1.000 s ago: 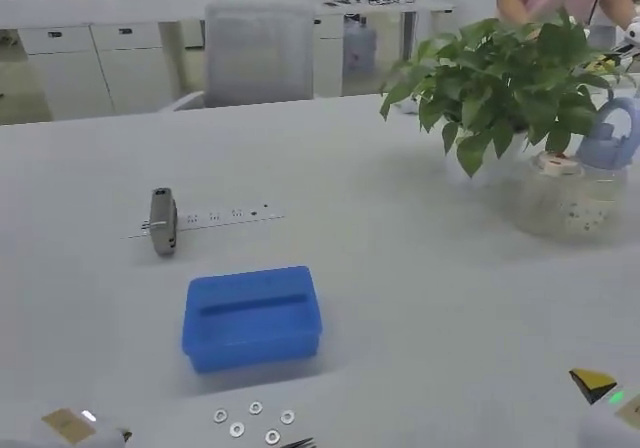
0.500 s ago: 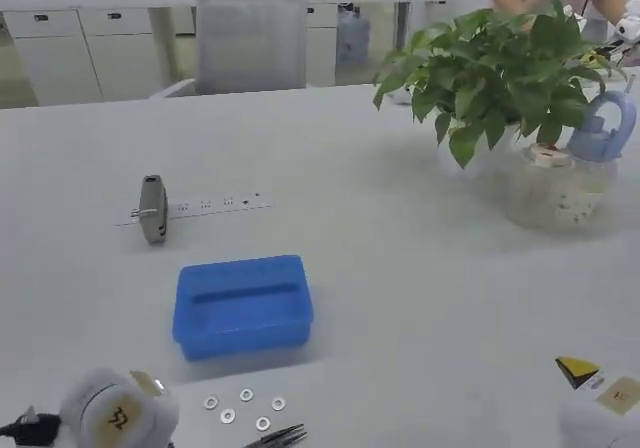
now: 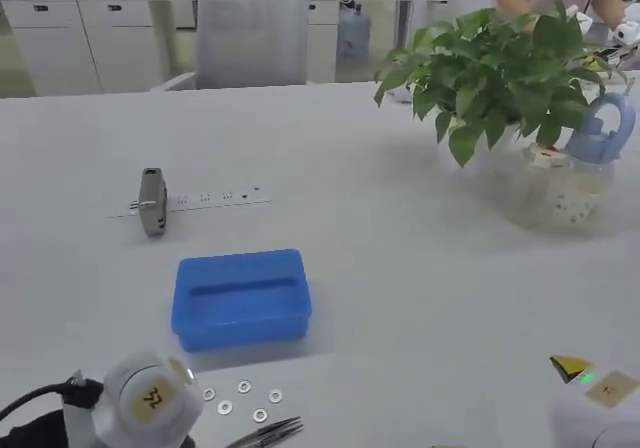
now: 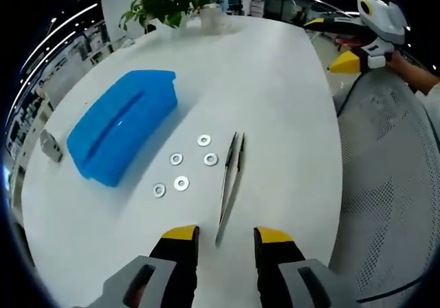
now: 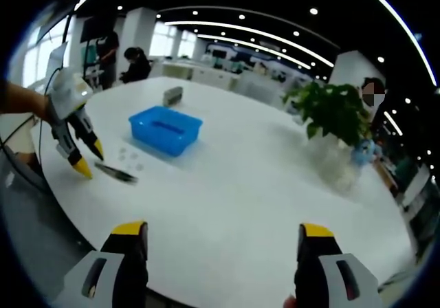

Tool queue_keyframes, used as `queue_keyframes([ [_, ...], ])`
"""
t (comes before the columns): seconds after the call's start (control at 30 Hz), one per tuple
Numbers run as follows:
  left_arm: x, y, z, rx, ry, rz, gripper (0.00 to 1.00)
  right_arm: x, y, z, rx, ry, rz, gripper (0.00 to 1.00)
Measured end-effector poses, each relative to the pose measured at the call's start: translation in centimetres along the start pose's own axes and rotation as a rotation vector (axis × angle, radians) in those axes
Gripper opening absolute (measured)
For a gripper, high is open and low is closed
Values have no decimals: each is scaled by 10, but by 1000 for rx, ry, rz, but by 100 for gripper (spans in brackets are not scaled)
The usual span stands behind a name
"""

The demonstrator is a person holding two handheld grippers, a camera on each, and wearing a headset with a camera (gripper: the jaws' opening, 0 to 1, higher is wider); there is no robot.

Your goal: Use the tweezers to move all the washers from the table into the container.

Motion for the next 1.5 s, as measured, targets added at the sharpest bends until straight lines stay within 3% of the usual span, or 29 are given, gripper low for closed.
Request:
queue_keyframes([
  [0.3, -9, -2, -2, -21, 4, 65, 28, -1, 1, 0, 3, 10, -7, 87],
  [0.43, -6, -1, -2, 6, -42, 29, 25, -1, 1, -1, 9, 12, -14, 86],
  [0.53, -5, -2, -3, 18, -59, -2, 18, -1, 1, 0, 9, 12, -14, 85],
  [0.6, -5, -3, -5, 30, -101, -15, 13, -1, 1, 0, 10, 17, -10, 85],
  [0.63, -5, -4, -6, 39, -128, -18, 11, -1, 1, 0, 10, 19, -8, 85],
  [0.83, -7, -4, -5, 35, -141, -15, 0, -1, 1, 0, 12, 21, -6, 86],
  [0.87, -9, -6, -4, 27, -170, -20, 0, -1, 1, 0, 12, 18, -4, 86],
  [0.93, -10, -5, -2, 20, -142, -2, 0, -1, 1, 0, 16, 19, -4, 86],
  [1.17, -9, -5, -8, -15, -193, 10, 0, -1, 2, -2, 28, 14, -9, 85],
  [1.33, -2, 0, -16, -13, -165, 39, 0, -2, 2, 0, 16, 16, -18, 85],
  [1.5, 4, 18, -24, -17, -137, -9, 0, -9, 3, 7, -49, 35, -38, 79],
])
Point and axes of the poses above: the centre of the closed fingertips' face, and the gripper's own axes: y roughly backward along the fingers, z roughly to its left, x roughly out of its underside, the point moved 8 cm from there along y, roughly backward along the fingers, and after that the axes turned 14 degrees about y, right-handed, at the moved point
